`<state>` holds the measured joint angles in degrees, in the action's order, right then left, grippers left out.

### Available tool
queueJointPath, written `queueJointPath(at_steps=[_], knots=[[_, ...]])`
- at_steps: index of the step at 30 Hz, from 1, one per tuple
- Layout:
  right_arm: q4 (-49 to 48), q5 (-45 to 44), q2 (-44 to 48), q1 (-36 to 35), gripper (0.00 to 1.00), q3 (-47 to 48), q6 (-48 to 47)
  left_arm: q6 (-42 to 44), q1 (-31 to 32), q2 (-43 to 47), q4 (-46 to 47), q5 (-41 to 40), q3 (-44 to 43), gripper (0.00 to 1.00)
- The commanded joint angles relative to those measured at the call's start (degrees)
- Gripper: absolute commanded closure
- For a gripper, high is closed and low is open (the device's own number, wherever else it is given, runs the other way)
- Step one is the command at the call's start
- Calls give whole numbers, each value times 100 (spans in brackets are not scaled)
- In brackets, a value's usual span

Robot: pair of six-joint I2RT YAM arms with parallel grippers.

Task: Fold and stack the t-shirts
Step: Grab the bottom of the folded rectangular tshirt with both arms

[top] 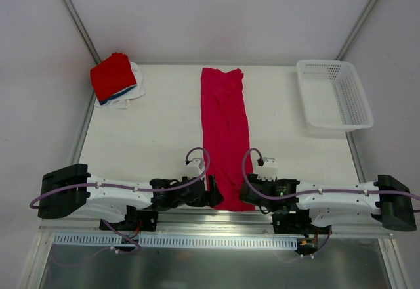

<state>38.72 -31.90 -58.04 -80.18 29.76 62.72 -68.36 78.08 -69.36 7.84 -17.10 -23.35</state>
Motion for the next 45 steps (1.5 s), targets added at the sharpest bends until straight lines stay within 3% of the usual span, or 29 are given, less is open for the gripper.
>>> queueJointPath(at_steps=[1, 11, 19, 23, 28, 45], knots=[[-84, -36, -172, -33, 45, 250, -102, 77, 75, -77, -72, -162, -178, 18], [-778, 386, -647, -41, 49, -145, 74, 24, 75, -34, -80, -188, -82, 18], [-752, 430, -621, -33, 69, -269, 179, -55, 75, 46, -98, -223, -38, 19], [-734, 439, -559, -33, 83, -339, 232, -81, 75, -77, -107, -188, -81, 31], [-734, 465, -515, -41, 86, -418, 293, -72, 75, -227, -98, -144, -152, 42], [-1042, 553, -797, -33, 90, -427, 250, 112, -47, -895, -116, -461, -539, 42]])
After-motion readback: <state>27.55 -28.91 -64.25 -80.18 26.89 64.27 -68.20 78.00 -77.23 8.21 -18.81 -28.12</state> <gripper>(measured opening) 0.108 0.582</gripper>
